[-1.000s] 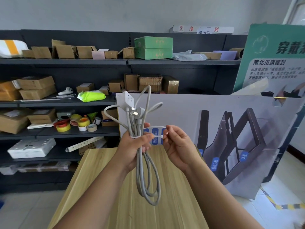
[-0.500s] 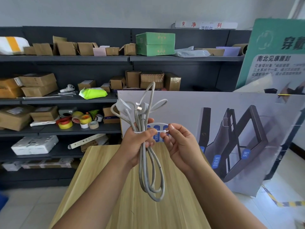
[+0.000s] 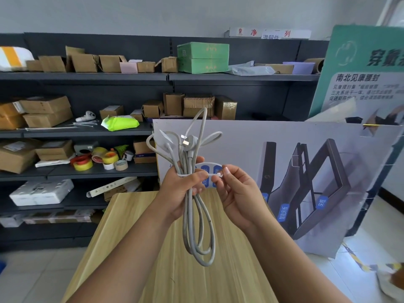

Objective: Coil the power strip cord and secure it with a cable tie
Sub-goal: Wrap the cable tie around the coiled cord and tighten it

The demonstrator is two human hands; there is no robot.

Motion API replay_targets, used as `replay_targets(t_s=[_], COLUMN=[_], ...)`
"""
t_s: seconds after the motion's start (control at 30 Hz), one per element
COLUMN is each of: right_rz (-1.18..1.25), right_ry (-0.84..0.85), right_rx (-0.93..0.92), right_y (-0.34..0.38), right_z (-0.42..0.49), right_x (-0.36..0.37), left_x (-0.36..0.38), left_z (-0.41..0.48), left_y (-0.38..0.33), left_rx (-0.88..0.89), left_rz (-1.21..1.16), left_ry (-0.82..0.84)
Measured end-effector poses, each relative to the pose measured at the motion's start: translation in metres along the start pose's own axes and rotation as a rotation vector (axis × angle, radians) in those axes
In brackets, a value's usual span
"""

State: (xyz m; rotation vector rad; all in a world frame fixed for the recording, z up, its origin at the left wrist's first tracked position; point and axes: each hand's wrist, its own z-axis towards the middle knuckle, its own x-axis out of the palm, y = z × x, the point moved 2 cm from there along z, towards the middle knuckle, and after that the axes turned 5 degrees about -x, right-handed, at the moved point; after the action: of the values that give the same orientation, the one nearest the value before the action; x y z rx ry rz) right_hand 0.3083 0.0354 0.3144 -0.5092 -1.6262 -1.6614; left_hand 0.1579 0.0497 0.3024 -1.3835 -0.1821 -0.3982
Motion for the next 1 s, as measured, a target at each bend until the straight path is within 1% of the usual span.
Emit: replay_targets(t_s=[0.2, 0.53, 0.83, 1.0], right_rz=[-0.053, -0.025, -0.037, -0.097], right_ry=[-0.012, -0.015, -0.004, -0.008], right_rx=[0.003, 0.021, -0.002, -0.040], right_y=[0.000, 0.003, 0.006, 0.009], right_z=[-0.003, -0.007, -0.008, -0.007], right_x=[0.000, 0.001, -0.003, -0.007], left_x=[-0.001, 0.003, 0.011, 0.015], left_z=[-0.002, -0.005, -0.003, -0.001], left_y=[0.002, 0.001, 0.001, 0.001], left_rx=[-0.016, -0.010, -0.009, 0.026], left_rz=[0.022, 0.001, 0.058, 0.045], left_ry=[-0.022, 0.019, -0.017, -0.068])
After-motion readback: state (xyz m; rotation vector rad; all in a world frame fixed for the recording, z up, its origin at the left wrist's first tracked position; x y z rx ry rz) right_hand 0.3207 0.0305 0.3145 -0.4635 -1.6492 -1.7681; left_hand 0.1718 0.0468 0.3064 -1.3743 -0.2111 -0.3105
